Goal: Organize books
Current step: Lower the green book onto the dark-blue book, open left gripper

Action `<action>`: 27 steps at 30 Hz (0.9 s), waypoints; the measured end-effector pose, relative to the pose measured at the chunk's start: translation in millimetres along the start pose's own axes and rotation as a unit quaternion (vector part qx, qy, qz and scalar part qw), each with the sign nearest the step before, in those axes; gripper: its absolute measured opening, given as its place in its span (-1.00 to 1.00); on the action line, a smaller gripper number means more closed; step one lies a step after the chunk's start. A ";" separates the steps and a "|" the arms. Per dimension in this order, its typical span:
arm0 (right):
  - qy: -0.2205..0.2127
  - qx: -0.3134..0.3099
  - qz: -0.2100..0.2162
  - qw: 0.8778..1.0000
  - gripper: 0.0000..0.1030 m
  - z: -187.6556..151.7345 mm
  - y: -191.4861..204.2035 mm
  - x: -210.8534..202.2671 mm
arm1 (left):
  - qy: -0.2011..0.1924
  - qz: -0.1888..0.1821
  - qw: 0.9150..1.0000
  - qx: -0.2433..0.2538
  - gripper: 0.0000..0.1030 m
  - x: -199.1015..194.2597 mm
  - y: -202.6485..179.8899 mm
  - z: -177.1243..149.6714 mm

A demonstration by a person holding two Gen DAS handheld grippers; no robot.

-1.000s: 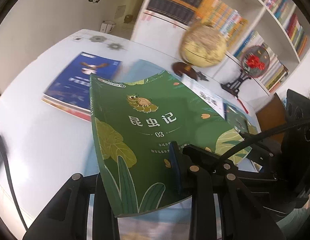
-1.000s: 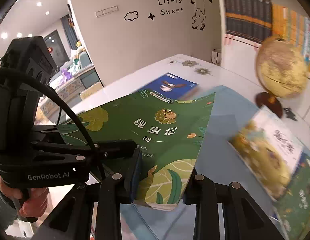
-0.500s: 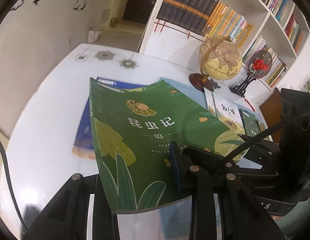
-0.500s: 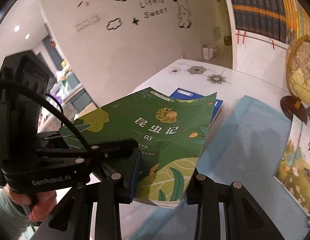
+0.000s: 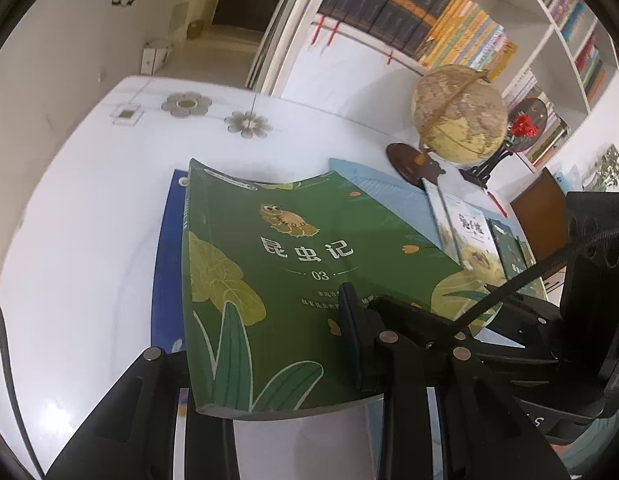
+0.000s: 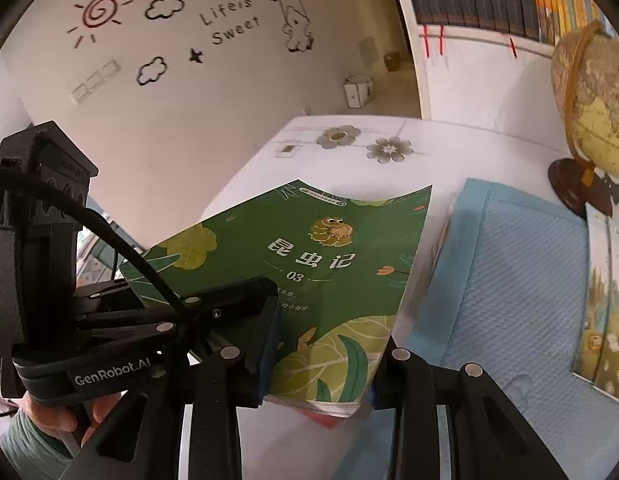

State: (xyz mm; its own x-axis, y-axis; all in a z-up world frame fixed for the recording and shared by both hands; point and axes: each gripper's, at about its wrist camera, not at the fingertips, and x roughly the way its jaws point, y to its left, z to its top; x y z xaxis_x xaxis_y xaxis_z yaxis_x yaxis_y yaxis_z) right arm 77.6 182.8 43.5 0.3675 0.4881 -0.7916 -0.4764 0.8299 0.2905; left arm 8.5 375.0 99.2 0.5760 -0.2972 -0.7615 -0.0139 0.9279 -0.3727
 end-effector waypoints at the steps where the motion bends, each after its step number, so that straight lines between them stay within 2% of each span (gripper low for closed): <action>1: 0.005 0.006 -0.001 1.000 -0.36 0.1 -1.1 4.0 | 0.004 0.002 1.000 -0.002 -0.45 3.9 3.1 -0.5; 14: 0.029 0.038 -0.007 0.999 -0.36 -12.1 -3.0 27.9 | 0.033 -0.016 0.999 -0.037 -0.37 19.8 34.4 -9.1; 18: 0.039 0.044 -0.010 0.998 -0.36 -14.7 -4.7 34.8 | 0.040 0.007 0.998 -0.041 -0.19 18.2 39.8 -19.3; 27: 0.069 0.053 -0.008 0.996 -0.35 -29.2 -9.0 51.2 | 0.052 0.050 0.993 -0.088 -0.20 13.5 69.4 -47.7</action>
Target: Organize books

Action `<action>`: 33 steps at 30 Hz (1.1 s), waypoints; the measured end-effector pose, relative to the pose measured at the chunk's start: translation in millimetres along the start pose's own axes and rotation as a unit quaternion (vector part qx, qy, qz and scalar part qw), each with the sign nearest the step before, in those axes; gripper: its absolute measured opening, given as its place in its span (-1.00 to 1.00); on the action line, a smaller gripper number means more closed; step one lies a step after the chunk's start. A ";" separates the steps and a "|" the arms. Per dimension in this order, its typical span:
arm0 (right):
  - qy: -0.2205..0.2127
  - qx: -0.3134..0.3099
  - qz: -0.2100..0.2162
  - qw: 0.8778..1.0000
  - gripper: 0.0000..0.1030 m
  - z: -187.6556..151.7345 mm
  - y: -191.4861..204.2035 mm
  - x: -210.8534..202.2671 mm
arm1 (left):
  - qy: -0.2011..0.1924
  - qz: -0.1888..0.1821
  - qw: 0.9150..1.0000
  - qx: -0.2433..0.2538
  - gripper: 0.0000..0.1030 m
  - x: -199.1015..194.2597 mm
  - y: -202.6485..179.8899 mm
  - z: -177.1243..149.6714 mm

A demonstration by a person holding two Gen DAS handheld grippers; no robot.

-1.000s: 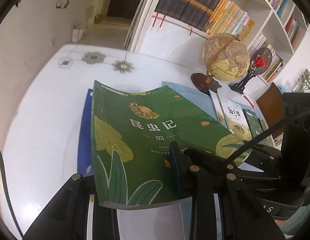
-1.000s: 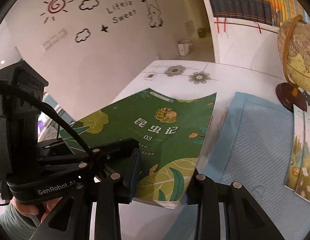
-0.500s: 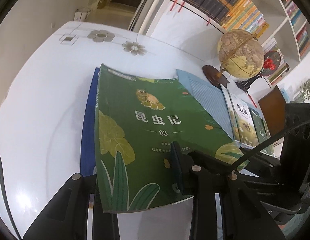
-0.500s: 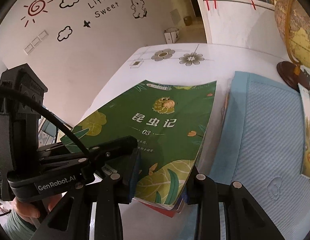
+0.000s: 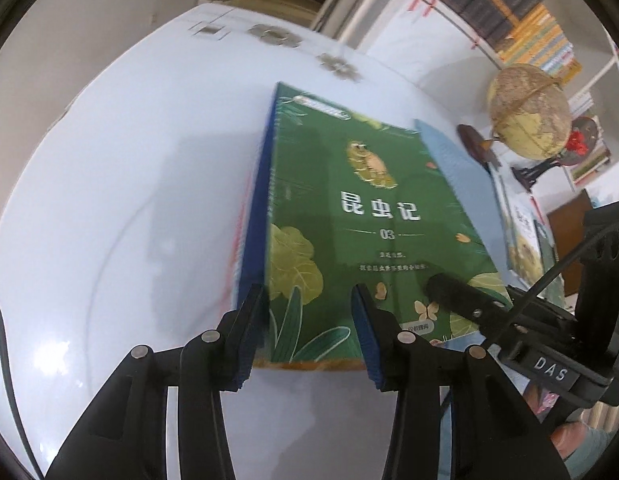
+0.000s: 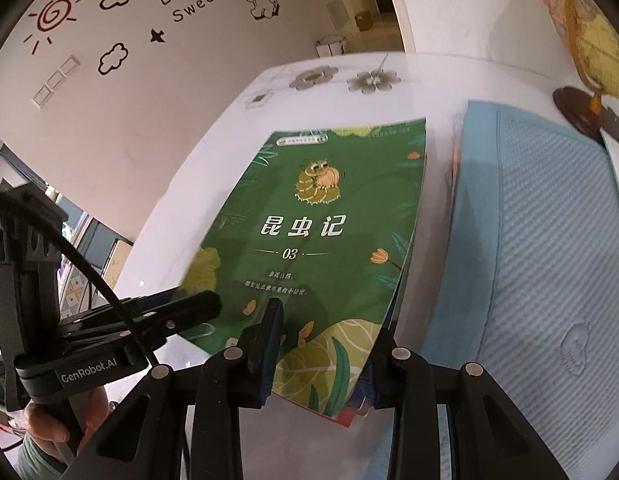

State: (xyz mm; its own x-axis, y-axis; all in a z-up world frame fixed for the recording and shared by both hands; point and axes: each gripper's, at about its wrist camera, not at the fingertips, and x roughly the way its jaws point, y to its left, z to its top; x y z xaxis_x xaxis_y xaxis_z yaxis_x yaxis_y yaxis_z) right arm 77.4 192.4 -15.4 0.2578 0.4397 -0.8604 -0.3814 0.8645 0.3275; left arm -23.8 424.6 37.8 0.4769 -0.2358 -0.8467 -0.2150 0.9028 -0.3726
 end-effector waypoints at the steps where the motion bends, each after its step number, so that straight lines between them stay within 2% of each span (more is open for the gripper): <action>1: 0.007 0.000 -0.001 1.000 -0.35 -1.6 -0.6 3.1 | -0.004 0.001 1.000 -0.001 -0.20 -1.2 1.3 -1.5; 6: 0.030 -0.016 0.024 0.999 -0.35 -10.7 5.5 12.1 | -0.024 0.044 0.999 -0.013 -0.20 -11.6 4.5 -9.7; 11: 0.048 -0.021 0.025 0.998 -0.29 -25.8 -2.6 -0.5 | -0.038 0.066 0.997 -0.017 -0.20 -28.8 -2.9 -25.3; 17: 0.042 -0.009 0.004 0.999 -0.29 -66.5 -46.9 -64.8 | -0.040 0.064 0.997 0.005 -0.20 -44.2 -52.5 -62.5; 19: 0.019 0.017 0.007 1.000 -0.29 -76.1 -70.0 -98.7 | -0.035 0.052 0.998 0.011 -0.20 -43.8 -78.6 -77.1; 23: -0.036 0.043 -0.017 0.998 -0.16 -98.4 -119.8 -178.4 | -0.033 0.017 0.999 0.035 -0.20 -41.0 -154.1 -106.3; 26: -0.075 0.049 -0.039 0.995 -0.12 -120.5 -156.6 -241.5 | -0.043 -0.021 0.997 0.062 -0.20 -45.6 -226.1 -131.5; 28: -0.102 0.056 -0.057 0.992 0.02 -140.4 -181.9 -284.8 | -0.050 -0.042 0.994 0.087 -0.20 -49.2 -283.9 -150.5; 30: -0.131 0.069 -0.067 0.987 0.10 -170.3 -211.9 -330.5 | -0.056 -0.057 0.991 0.108 -0.20 -52.2 -335.5 -167.3; 33: -0.155 0.081 -0.091 0.980 0.10 -210.3 -250.9 -386.3 | -0.056 -0.076 0.987 0.132 -0.20 -51.2 -404.4 -198.5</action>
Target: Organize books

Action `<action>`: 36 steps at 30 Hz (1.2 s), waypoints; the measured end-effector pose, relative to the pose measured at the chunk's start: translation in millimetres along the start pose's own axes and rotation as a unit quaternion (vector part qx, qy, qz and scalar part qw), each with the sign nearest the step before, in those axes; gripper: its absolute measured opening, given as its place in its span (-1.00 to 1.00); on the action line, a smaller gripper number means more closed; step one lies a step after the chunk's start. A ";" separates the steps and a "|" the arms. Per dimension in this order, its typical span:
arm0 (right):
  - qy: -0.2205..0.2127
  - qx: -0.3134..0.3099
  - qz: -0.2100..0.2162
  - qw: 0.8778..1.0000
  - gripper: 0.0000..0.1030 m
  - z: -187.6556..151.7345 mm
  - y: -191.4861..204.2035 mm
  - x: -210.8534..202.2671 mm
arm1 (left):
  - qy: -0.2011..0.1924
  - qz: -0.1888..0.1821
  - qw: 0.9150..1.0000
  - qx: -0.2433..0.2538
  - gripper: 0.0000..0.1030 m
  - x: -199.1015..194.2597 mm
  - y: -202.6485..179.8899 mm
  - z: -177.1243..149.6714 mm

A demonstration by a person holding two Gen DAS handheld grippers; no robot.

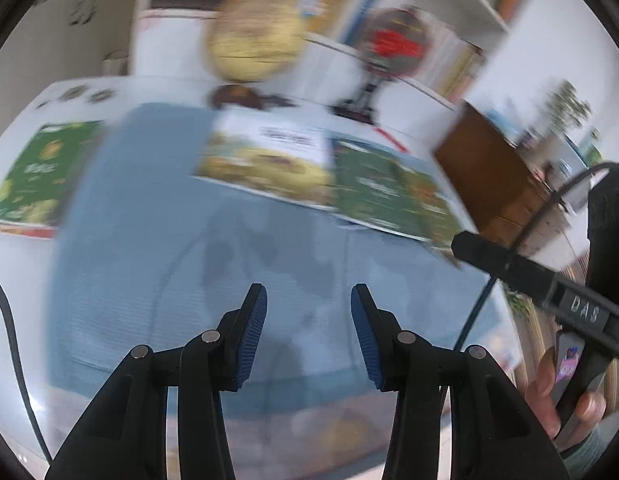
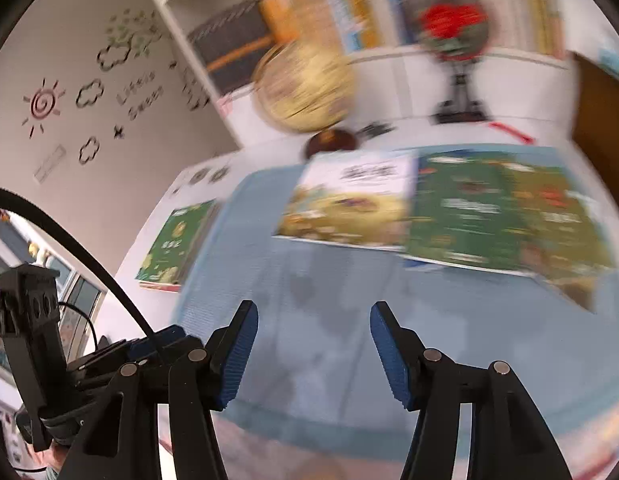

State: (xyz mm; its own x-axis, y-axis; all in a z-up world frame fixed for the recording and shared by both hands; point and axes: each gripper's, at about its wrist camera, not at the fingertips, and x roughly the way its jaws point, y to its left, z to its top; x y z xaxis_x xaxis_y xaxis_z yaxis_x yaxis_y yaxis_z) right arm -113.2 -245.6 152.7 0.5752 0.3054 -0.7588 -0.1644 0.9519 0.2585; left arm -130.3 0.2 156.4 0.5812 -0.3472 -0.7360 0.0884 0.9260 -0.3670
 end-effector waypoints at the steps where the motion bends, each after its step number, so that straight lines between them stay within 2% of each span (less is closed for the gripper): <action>1: -0.003 0.002 -0.012 1.000 0.10 -4.9 -17.9 -18.0 | 0.001 -0.007 1.000 0.009 -0.20 3.5 -23.6 -5.3; 4: -0.014 0.008 -0.028 0.999 0.10 -17.0 -69.8 -66.9 | 0.005 -0.008 0.999 0.035 -0.20 16.0 -89.3 -21.6; 8: -0.024 0.026 -0.052 0.998 0.11 -20.7 -124.2 -103.8 | 0.016 -0.017 0.999 0.047 -0.20 28.7 -143.4 -38.1; 11: -0.029 0.055 -0.051 0.997 0.12 -25.2 -159.6 -116.6 | 0.028 -0.021 0.998 0.060 -0.20 44.8 -173.2 -41.7; 15: -0.017 0.092 -0.061 0.994 0.28 -36.4 -211.6 -113.9 | 0.034 -0.028 0.995 0.088 -0.20 76.9 -205.6 -37.3; 19: 0.001 0.098 -0.060 0.993 0.28 -25.6 -255.7 -92.7 | 0.053 -0.029 0.996 0.062 -0.20 129.5 -217.5 -18.9; 24: 0.028 0.068 -0.060 0.995 0.28 22.7 -303.8 -55.9 | 0.064 -0.014 0.998 0.005 -0.20 193.7 -210.1 13.4; 28: 0.048 0.037 -0.074 0.995 0.26 52.6 -333.1 -31.4 | 0.069 -0.007 0.997 -0.023 -0.20 233.9 -204.0 44.6; 32: 0.047 0.047 -0.033 0.997 0.26 69.7 -359.2 -16.6 | 0.065 0.008 0.997 -0.030 -0.20 261.3 -207.7 76.2; 36: 0.072 0.057 -0.007 0.996 0.26 89.4 -377.1 15.3 | 0.056 0.016 0.997 -0.047 -0.20 279.3 -206.5 96.3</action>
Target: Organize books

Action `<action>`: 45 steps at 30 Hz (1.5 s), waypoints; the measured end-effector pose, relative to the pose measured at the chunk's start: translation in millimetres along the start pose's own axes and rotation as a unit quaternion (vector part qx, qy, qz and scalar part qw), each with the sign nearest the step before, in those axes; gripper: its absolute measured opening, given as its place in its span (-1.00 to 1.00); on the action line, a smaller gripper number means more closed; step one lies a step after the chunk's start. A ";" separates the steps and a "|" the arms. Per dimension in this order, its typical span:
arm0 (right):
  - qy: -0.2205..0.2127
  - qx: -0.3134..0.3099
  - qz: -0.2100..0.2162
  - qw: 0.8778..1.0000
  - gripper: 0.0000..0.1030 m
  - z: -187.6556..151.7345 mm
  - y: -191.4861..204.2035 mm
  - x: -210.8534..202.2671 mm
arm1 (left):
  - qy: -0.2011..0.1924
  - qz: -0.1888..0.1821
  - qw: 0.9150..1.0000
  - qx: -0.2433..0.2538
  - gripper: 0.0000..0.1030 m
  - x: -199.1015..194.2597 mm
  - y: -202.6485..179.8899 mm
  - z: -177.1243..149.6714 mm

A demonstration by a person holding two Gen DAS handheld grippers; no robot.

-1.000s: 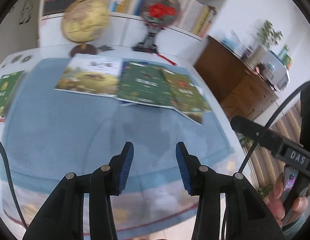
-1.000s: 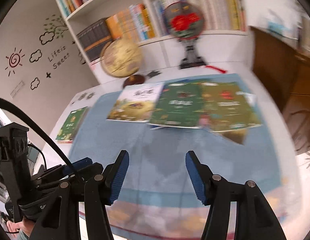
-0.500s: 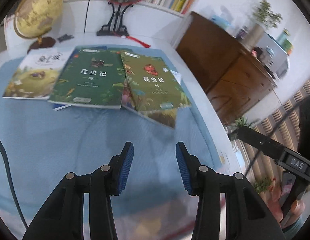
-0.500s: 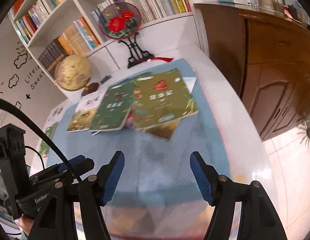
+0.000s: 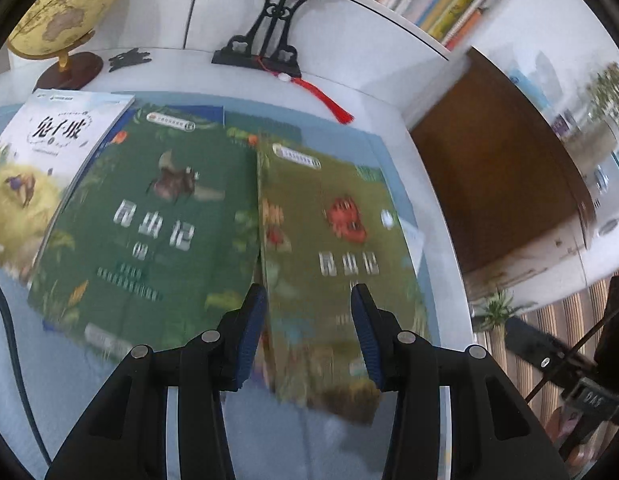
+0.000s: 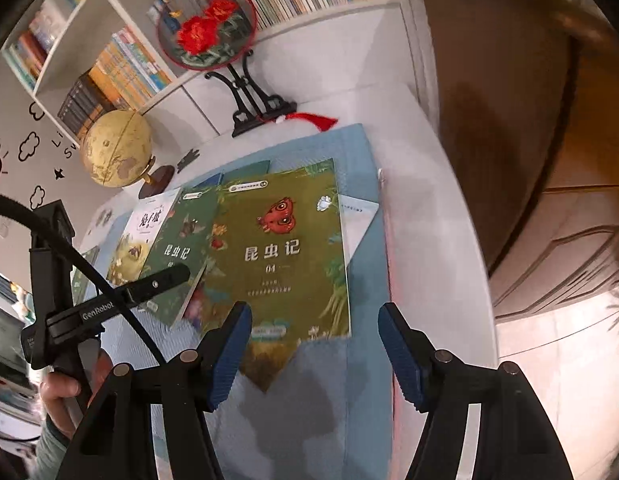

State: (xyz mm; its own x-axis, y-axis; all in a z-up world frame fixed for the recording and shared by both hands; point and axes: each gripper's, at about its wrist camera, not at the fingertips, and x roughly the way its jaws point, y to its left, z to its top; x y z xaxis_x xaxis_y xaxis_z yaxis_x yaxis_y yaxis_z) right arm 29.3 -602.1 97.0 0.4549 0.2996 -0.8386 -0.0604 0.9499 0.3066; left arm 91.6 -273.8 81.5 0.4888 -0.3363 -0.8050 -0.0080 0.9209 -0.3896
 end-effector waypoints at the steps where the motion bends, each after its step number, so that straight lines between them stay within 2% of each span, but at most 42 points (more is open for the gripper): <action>1: 0.005 -0.011 0.003 1.000 0.26 6.0 -0.9 7.4 | -0.006 0.008 1.000 -0.004 -0.20 4.1 0.7 5.5; 5: 0.023 -0.060 0.008 0.998 0.21 24.6 -2.1 38.9 | -0.024 0.034 0.998 -0.039 -0.20 26.7 6.9 18.3; 10: 0.050 -0.090 0.035 0.994 0.21 43.3 -19.6 80.2 | -0.049 0.059 0.994 -0.077 -0.18 43.0 8.0 15.8; 13: 0.077 -0.107 0.057 0.990 0.21 51.8 -27.8 99.9 | -0.056 0.032 0.992 -0.107 -0.05 40.9 6.0 9.7; 19: 0.117 -0.133 0.082 0.981 0.22 63.2 -33.5 128.3 | -0.065 0.024 0.985 -0.160 -0.05 46.2 0.1 -11.7; 25: 0.135 -0.184 0.092 0.969 0.23 63.5 -26.8 130.8 | -0.064 0.023 0.981 -0.181 -0.04 49.7 -22.5 -41.4; 29: 0.150 -0.207 0.101 0.961 0.25 59.6 -22.6 130.2 | -0.064 0.055 0.980 -0.183 -0.04 41.8 -42.0 -69.1; 32: 0.152 -0.250 0.097 0.951 0.25 44.8 -9.9 125.1 | -0.064 0.067 0.976 -0.197 -0.04 30.9 -48.8 -93.5; 37: 0.136 -0.314 0.089 0.935 0.32 21.6 6.5 118.2 | -0.086 0.085 0.959 -0.256 -0.04 13.0 -51.9 -133.9; 41: 0.138 -0.345 0.087 0.924 0.32 15.2 1.8 115.1 | -0.085 0.091 0.951 -0.283 -0.05 14.8 -55.9 -153.6; 45: 0.160 -0.322 0.104 0.927 0.32 15.7 -20.7 104.7 | -0.097 0.099 0.944 -0.301 -0.04 14.0 -55.3 -153.5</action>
State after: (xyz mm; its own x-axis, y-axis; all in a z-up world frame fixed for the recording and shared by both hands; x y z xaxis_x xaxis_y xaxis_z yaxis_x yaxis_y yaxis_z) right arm 92.1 -591.8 9.9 0.0936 0.3964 -0.9133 -0.6819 0.6939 0.2313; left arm -35.0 -359.7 23.1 0.5750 -0.0733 -0.8149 -0.5814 0.6641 -0.4700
